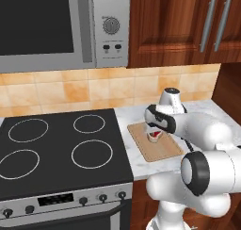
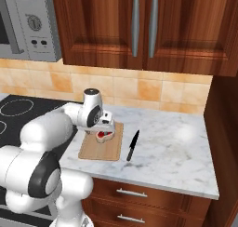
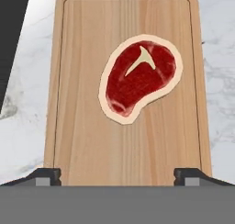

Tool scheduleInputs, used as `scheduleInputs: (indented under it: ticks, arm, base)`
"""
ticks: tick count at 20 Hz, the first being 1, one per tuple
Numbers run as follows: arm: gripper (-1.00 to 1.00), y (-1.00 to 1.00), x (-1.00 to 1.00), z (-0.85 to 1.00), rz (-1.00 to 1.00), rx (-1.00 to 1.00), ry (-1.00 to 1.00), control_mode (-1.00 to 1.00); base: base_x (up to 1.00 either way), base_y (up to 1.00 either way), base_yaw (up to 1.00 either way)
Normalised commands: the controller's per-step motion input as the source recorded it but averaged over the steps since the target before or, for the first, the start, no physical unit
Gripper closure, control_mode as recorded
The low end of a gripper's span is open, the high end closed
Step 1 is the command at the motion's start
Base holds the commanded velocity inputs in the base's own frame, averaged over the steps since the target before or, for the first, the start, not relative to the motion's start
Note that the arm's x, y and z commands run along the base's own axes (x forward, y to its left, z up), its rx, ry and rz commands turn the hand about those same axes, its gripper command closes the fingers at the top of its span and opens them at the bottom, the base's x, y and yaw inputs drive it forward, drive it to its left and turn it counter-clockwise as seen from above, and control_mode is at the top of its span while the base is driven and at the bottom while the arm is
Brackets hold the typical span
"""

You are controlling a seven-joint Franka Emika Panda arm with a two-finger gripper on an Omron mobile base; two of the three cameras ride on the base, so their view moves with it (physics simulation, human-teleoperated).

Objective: Retrieve the steak from the fridge and place it on the cutting board.

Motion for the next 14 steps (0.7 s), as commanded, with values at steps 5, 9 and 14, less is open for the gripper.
scheduleInputs:
  ticks: [5, 9, 14]
  arm:
    - [-1.00, 0.00, -0.97, 0.68, 0.00, 0.00, 0.00, -1.00]
    - [-1.00, 0.00, -1.00, 0.60, 0.00, 0.00, 0.00, -1.00]
    - [-1.00, 0.17, -0.94, 0.48, -0.03, 0.00, 0.00, -1.00]
  base:
    - [0.00, 0.00, 0.00]
    - [0.00, 0.00, 0.00]
    - [0.00, 0.00, 0.00]
